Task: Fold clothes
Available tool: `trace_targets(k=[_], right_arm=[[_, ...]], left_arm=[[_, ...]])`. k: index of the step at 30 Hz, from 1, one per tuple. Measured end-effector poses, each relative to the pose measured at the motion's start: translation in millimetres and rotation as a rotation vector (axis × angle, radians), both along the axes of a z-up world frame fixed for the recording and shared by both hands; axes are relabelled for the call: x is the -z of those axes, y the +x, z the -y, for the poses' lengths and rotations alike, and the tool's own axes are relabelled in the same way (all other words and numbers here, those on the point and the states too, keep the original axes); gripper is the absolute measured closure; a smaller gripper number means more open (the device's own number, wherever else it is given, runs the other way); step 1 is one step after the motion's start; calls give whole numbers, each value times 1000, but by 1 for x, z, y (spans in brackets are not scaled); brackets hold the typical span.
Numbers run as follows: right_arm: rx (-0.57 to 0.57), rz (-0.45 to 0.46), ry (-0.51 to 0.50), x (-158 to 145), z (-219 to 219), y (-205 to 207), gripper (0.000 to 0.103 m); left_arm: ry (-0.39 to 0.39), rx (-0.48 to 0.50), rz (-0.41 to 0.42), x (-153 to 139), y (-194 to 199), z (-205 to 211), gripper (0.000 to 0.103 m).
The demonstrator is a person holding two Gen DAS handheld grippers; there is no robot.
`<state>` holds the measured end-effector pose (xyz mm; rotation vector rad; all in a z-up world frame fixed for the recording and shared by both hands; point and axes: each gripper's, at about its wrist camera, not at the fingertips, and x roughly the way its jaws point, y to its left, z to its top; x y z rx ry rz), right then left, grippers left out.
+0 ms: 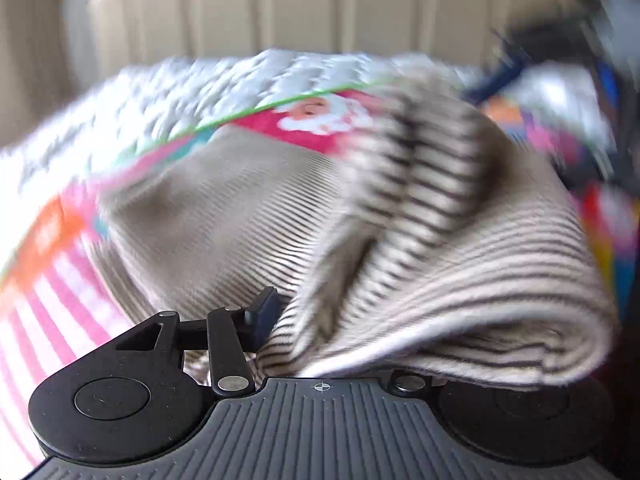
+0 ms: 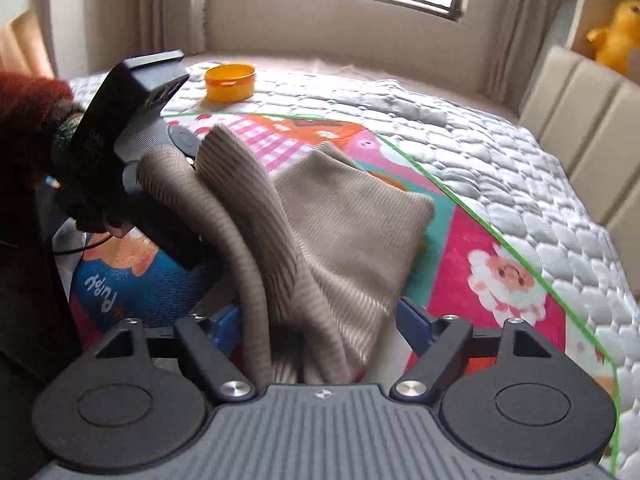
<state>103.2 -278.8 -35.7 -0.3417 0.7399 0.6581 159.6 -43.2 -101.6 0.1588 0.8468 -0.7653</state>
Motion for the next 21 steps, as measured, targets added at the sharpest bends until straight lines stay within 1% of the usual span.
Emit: trace_targets(k=[3, 4, 6, 8, 9, 10, 11, 12, 14, 17, 21], right_arm=[[35, 23, 21, 5, 5, 4, 21], [46, 33, 27, 6, 6, 6, 20], [69, 52, 39, 10, 9, 8, 20], [81, 61, 62, 11, 7, 13, 22], [78, 57, 83, 10, 3, 16, 26], [75, 52, 103, 10, -2, 19, 49], [72, 48, 123, 9, -6, 22, 76], [67, 32, 130, 8, -11, 23, 79], [16, 33, 96, 4, -19, 14, 84], [-52, 7, 77, -6, -19, -7, 86], [-90, -14, 97, -21, -12, -26, 86]], left_arm=[[-123, -90, -130, 3, 16, -17, 50], [-155, -110, -161, 4, 20, -22, 50], [-198, -132, -200, 6, 24, -28, 50], [-209, -139, -214, 7, 25, -29, 50], [-207, -140, -214, 7, 26, -29, 50], [-196, -135, -206, 6, 26, -30, 50], [-183, -129, -197, 5, 25, -30, 52], [-171, -128, -190, 4, 22, -29, 53], [-143, -129, -193, -2, 21, -31, 59], [-98, -108, -207, -9, 13, -24, 61], [-141, -20, -306, -24, -21, -39, 63]])
